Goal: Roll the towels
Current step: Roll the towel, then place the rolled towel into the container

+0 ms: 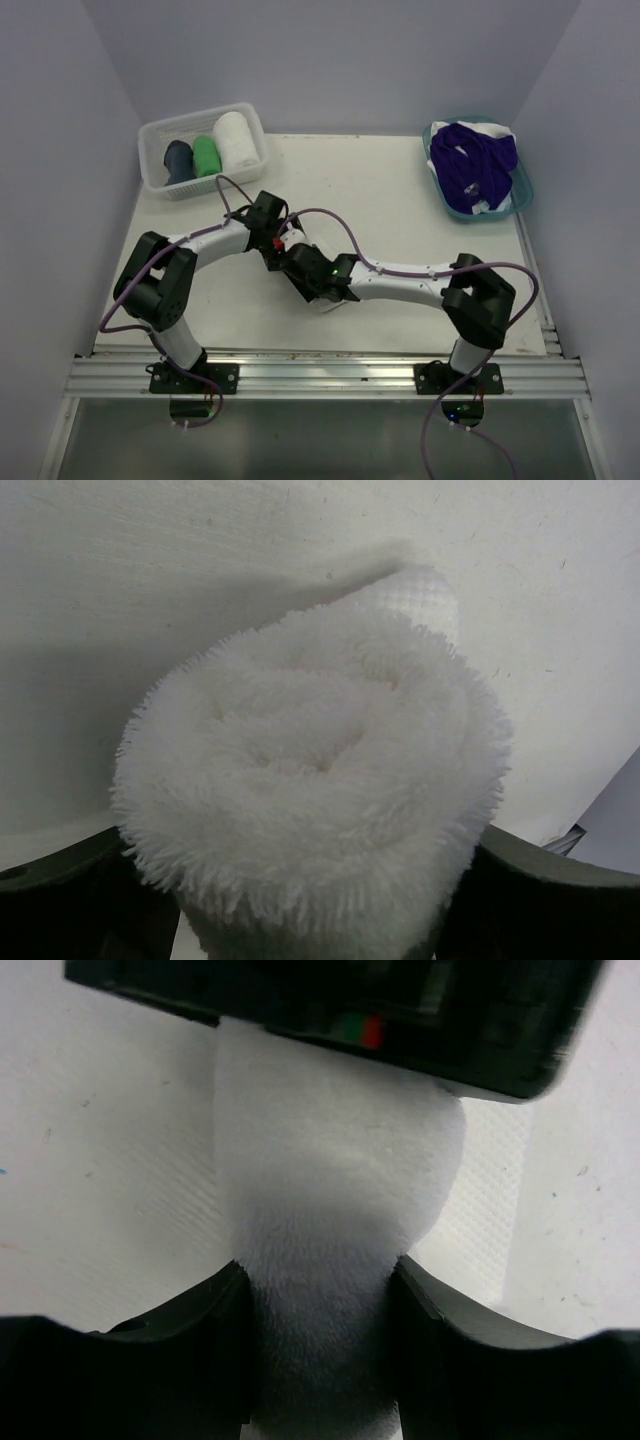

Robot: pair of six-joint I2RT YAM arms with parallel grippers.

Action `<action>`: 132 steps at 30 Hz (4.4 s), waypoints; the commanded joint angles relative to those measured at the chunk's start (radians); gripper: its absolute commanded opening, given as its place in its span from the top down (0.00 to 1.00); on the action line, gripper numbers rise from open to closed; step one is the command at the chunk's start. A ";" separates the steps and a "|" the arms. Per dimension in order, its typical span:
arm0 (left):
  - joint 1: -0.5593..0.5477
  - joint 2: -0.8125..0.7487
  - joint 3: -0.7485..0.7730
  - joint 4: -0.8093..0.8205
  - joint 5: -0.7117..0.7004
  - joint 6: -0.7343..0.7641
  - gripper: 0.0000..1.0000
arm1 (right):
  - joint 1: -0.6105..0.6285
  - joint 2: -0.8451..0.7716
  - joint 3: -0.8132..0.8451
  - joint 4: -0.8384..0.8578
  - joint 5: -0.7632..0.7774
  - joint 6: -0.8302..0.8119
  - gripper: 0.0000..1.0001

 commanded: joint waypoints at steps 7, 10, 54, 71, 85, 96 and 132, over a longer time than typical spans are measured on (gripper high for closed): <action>0.009 -0.070 -0.055 0.028 0.066 0.008 0.01 | -0.243 -0.148 -0.180 0.245 -0.542 0.155 0.73; 0.013 -0.085 -0.066 0.035 0.073 0.008 0.00 | -0.294 -0.164 -0.235 0.326 -0.664 0.210 0.72; 0.003 -0.211 -0.301 0.239 0.083 -0.127 0.00 | -0.520 -0.043 -0.459 0.920 -1.104 0.643 0.74; 0.007 -0.196 -0.256 0.222 0.050 -0.114 0.76 | -0.559 -0.088 -0.458 0.777 -1.049 0.614 0.27; 0.202 -0.160 0.136 -0.149 0.150 0.214 0.83 | -0.782 -0.469 -0.393 0.270 -0.865 0.375 0.21; 0.352 -0.036 0.613 -0.359 0.192 0.456 0.84 | -0.802 -0.429 -0.340 0.228 -0.857 0.331 0.21; 0.716 0.386 1.244 -0.306 0.475 0.485 0.85 | -0.550 0.712 1.022 0.339 -0.630 0.656 0.24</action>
